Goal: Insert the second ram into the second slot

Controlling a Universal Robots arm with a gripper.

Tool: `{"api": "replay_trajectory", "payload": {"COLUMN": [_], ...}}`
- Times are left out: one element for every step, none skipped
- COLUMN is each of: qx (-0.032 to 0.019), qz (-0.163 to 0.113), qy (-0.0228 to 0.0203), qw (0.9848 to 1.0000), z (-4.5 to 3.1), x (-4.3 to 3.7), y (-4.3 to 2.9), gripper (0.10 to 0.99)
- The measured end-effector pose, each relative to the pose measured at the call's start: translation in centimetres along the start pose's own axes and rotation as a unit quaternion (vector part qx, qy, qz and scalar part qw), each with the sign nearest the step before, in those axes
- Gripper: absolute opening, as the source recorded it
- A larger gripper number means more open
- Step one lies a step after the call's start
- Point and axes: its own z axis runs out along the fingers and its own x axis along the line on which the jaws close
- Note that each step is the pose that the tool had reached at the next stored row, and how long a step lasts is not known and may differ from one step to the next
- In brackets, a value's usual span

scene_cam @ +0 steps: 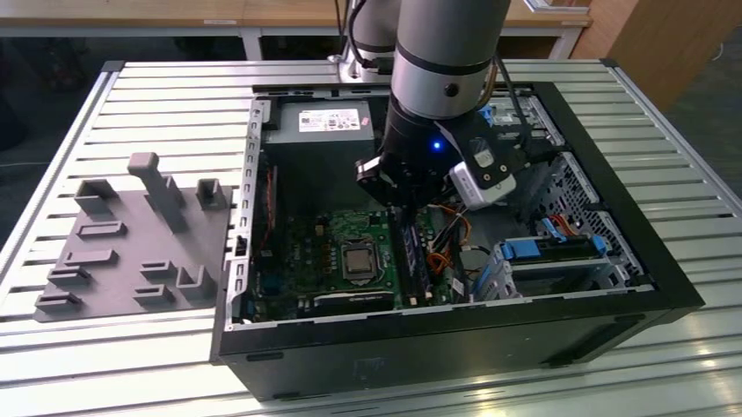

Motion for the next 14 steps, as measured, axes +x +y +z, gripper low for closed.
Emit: {"api": "replay_trajectory", "payload": {"qx": [0.0, 0.0, 0.0001, 0.0, 0.0001, 0.0001, 0.0001, 0.0001, 0.0001, 0.0001, 0.0001, 0.0002, 0.0, -0.0001], "qz": [0.0, 0.0, 0.0, 0.0, 0.0, 0.0, 0.0, 0.0, 0.0, 0.0, 0.0, 0.0, 0.0, 0.0], "qy": [0.0, 0.0, 0.0, 0.0, 0.0, 0.0, 0.0, 0.0, 0.0, 0.0001, 0.0001, 0.0003, 0.0003, 0.0004], "qw": [1.0, 1.0, 1.0, 1.0, 1.0, 1.0, 1.0, 1.0, 1.0, 1.0, 1.0, 1.0, 1.0, 1.0], "z": [0.03, 0.08, 0.15, 0.25, 0.34, 0.45, 0.57, 0.71, 0.84, 0.95, 1.03, 1.03, 1.06, 1.1], "x": [0.0, 0.0, 0.0, 0.0, -0.01, -0.01, -0.01, -0.01, -0.01, -0.01, -0.01, -0.02, -0.02, -0.02], "y": [0.0, 0.0, 0.0, 0.0, 0.0, 0.0, 0.0, 0.0, 0.01, 0.01, 0.01, -0.07, -0.18, -0.26], "gripper": [0.133, 0.133, 0.133, 0.133, 0.133, 0.133, 0.133, 0.133, 0.133, 0.133, 0.133, 0.133, 0.133, 0.133]}}
